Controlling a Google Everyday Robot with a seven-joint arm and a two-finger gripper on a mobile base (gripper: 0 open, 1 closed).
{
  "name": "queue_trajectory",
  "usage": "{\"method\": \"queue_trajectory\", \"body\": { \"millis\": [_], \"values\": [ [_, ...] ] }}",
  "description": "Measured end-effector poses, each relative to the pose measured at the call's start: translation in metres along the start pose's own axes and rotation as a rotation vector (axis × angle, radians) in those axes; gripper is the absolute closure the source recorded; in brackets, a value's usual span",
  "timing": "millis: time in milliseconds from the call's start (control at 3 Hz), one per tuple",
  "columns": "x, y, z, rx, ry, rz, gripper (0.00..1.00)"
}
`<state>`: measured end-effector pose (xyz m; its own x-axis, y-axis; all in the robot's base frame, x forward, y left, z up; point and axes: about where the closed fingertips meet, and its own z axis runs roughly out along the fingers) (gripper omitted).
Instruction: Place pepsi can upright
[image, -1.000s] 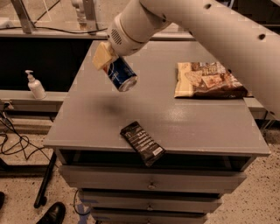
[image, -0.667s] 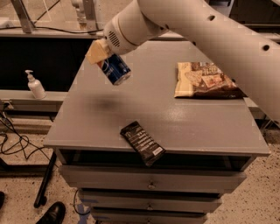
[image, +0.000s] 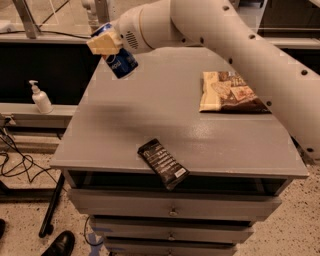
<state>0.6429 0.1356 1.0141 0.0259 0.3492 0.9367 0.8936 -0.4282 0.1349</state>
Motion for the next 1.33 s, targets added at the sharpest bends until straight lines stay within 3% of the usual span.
{"method": "queue_trajectory", "body": {
  "millis": [333, 1000, 1333],
  "values": [
    [0.005, -0.007, 0.003, 0.014, 0.014, -0.063, 1.00],
    [-0.005, -0.017, -0.022, 0.023, 0.120, -0.073, 1.00],
    [-0.015, -0.027, -0.036, 0.014, 0.175, -0.108, 1.00]
  ]
}}
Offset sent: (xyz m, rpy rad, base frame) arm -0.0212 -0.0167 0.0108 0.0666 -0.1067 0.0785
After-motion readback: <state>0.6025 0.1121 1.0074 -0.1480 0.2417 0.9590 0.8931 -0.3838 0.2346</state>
